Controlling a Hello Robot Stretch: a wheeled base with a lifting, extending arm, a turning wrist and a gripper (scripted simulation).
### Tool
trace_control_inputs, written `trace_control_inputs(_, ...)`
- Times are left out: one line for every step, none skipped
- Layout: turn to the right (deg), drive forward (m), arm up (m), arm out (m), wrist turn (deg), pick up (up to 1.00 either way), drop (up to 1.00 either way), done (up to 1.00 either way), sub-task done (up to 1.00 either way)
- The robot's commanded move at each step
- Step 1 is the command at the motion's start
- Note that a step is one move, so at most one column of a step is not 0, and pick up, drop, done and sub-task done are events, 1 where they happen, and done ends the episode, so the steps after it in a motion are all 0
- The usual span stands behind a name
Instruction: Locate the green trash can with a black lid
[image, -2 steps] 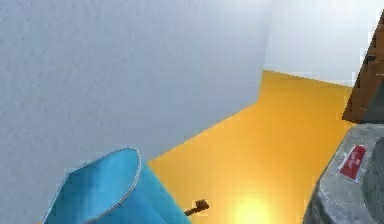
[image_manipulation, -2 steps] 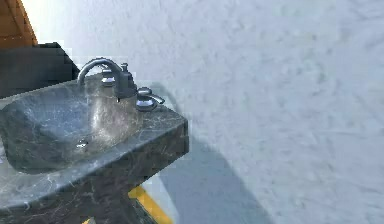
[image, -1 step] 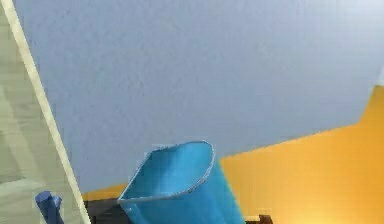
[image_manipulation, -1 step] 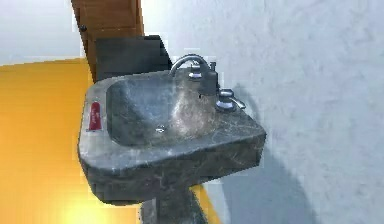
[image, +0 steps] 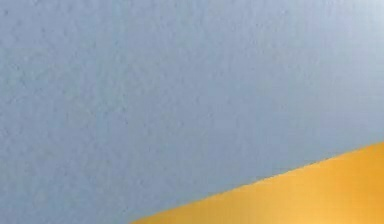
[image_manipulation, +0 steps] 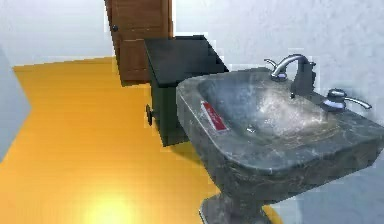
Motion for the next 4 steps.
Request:
trace_control_inputs(45.0,0.00,0.00,0.00,0.0,0.00,0.00,0.00,0.00)
trace_control_inputs(18.0,0.00,0.00,0.00,0.0,0.00,0.00,0.00,0.00)
trace_control_inputs(3.0,0.00,0.00,0.00,0.0,0.00,0.00,0.00,0.00)
trace_control_inputs(0.0,0.70,0.00,0.00,0.0,0.00,0.00,0.00,0.00)
